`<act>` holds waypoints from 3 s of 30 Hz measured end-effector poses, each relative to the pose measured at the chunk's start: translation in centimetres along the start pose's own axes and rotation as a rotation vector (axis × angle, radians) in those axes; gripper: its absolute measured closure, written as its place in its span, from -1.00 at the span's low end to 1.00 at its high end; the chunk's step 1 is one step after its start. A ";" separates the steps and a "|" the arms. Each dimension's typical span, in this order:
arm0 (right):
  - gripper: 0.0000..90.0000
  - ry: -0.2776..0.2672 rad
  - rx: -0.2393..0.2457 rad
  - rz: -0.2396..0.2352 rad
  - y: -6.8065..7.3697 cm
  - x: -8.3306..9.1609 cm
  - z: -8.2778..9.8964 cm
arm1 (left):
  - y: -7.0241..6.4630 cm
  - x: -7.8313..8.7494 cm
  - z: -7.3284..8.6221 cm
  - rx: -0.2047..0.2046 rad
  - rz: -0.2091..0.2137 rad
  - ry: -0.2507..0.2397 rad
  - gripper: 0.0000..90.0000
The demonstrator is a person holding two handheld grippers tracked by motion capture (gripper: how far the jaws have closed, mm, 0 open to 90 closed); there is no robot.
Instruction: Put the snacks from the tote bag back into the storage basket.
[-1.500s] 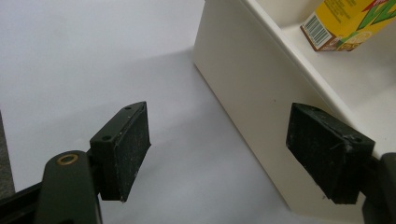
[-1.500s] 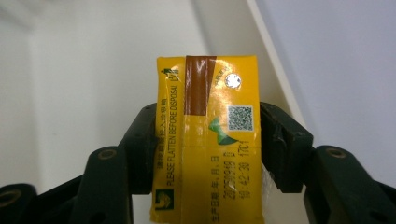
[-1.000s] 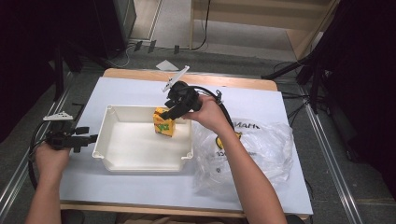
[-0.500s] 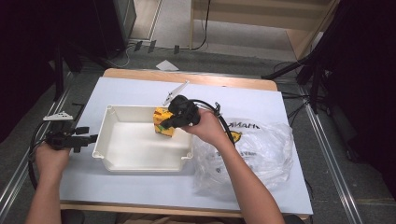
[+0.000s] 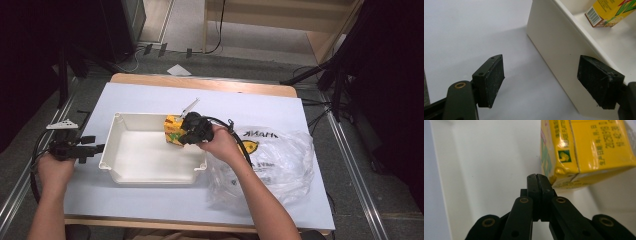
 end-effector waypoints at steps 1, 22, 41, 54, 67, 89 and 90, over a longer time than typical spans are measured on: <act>1.00 0.003 0.002 0.000 -0.1 0.0 0.1 | 0.0 0.0 0.0 -0.001 -0.002 0.001 -0.49; 1.00 -0.001 -0.026 0.031 -0.8 0.3 0.6 | 0.0 0.0 0.0 -0.001 -0.003 0.002 -0.49; 0.89 -0.099 -0.019 -0.057 0.5 2.6 0.4 | 0.1 -0.2 -0.2 0.001 -0.005 0.003 -0.49; 0.09 -0.121 -0.008 -0.062 2.0 4.8 0.5 | 0.1 -0.3 -0.1 0.003 -0.012 0.012 -0.49; -0.20 -0.143 -0.045 -0.026 2.0 7.1 2.3 | 0.0 -0.2 -0.2 0.003 -0.014 0.009 -0.49; -0.51 -0.200 -0.141 0.070 -0.3 10.7 6.7 | 0.2 -0.2 -0.3 0.000 -0.008 0.014 -0.49; -0.51 -0.202 -0.144 0.073 -0.5 10.9 6.9 | 0.2 -0.2 -0.3 -0.001 -0.008 0.015 -0.49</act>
Point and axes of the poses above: each handheld gripper's, and its own axes: x roughly backward along the jaws, z roughly out of its underside, y roughly to its left, the point moved 4 cm from there along -x, roughly forward along the jaws, and after that the axes turned 4 degrees about x, right-handed, at the moved point
